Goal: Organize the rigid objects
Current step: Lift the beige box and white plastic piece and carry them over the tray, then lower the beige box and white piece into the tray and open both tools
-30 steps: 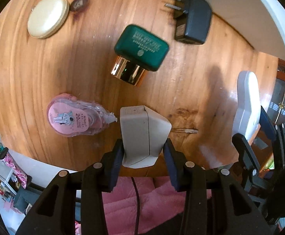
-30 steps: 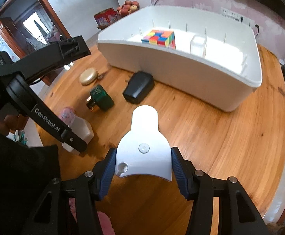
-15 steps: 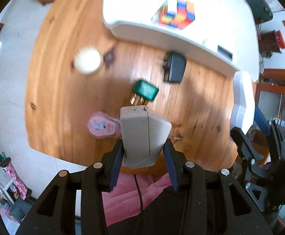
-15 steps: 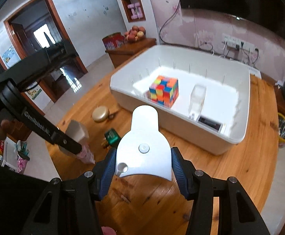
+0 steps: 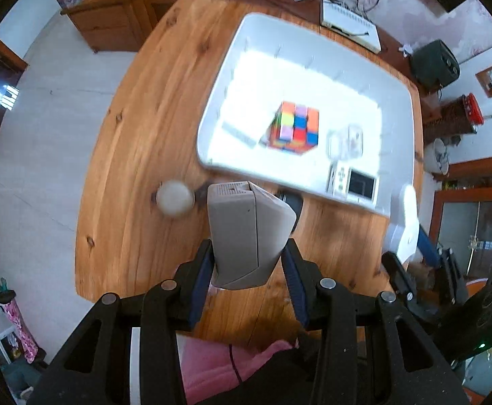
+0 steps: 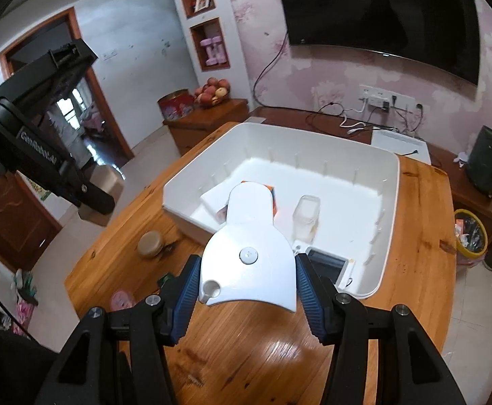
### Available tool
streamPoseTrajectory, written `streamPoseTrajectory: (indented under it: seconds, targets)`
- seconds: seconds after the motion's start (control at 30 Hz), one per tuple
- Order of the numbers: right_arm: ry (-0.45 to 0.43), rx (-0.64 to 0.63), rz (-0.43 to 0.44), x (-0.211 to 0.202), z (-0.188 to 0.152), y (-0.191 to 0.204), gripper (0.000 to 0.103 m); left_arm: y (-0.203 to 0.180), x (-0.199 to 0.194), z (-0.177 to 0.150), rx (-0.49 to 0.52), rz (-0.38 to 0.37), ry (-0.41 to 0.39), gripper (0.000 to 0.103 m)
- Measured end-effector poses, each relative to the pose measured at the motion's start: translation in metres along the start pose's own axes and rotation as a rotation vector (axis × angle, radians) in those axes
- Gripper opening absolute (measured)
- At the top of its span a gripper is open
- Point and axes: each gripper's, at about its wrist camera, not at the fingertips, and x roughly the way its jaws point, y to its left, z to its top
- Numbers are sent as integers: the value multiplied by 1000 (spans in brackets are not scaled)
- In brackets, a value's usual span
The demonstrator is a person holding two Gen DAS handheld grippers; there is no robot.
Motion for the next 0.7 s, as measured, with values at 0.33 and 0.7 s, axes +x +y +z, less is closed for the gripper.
streamPoseTrajectory:
  seconds: [0.33, 0.7]
  targets:
    - [-1, 55, -28, 25, 7, -24, 56, -28, 8, 35, 1, -100, -121, 45]
    - [57, 79, -35, 59, 10, -43, 56, -45, 58, 57, -39, -157, -96, 45]
